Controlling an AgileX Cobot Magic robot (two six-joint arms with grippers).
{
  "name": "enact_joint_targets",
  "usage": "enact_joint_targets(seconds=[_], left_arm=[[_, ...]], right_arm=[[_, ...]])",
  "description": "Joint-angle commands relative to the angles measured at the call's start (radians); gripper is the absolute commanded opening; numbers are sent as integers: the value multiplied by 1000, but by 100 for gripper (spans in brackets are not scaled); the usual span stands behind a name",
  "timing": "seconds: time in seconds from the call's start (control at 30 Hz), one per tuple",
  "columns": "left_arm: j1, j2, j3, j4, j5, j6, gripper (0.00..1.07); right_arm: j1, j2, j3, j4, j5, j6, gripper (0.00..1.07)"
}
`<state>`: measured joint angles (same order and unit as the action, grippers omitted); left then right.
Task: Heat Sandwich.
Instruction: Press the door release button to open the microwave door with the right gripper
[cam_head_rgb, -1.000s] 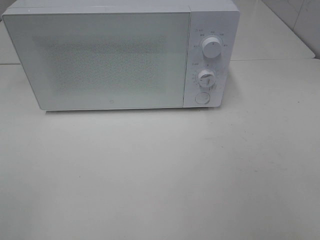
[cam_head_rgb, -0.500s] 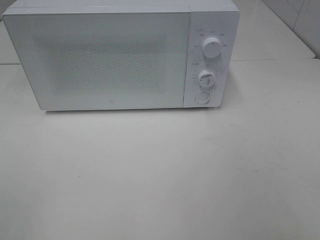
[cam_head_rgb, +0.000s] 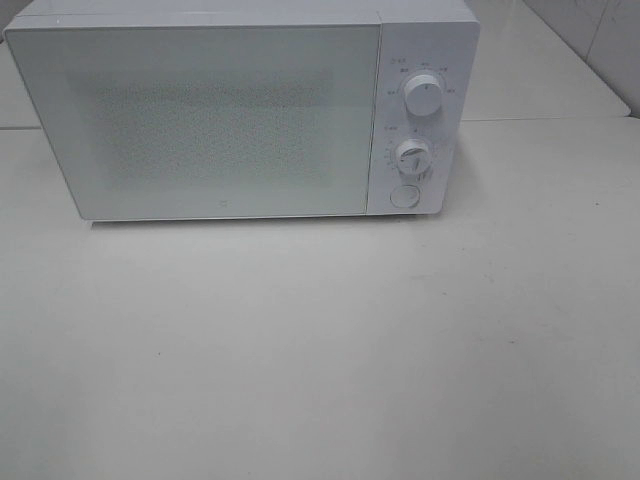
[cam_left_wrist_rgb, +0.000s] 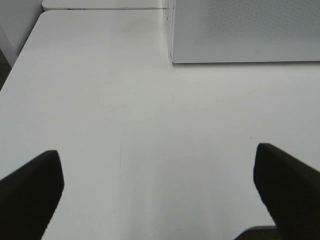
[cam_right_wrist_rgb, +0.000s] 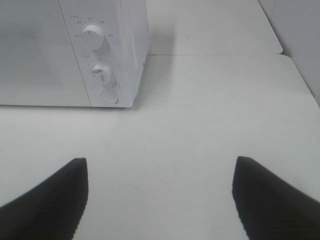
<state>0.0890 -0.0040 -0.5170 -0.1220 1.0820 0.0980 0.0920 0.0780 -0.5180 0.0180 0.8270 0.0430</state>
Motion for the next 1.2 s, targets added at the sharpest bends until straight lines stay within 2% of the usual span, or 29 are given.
enact_joint_targets(seconds=[0.03, 0.27, 0.73, 1.2], left_arm=[[-6, -20, 1, -9, -9, -6, 98], [-6, -20, 1, -9, -9, -6, 98], [-6, -20, 1, -9, -9, -6, 98], [-6, -20, 1, -9, -9, -6, 98]], right_arm=[[-5, 51, -4, 3, -108, 11, 76], [-5, 206, -3, 2, -290, 10, 76], [-5, 504, -3, 2, -510, 11, 76], [-5, 739, -3, 0, -790, 10, 76]])
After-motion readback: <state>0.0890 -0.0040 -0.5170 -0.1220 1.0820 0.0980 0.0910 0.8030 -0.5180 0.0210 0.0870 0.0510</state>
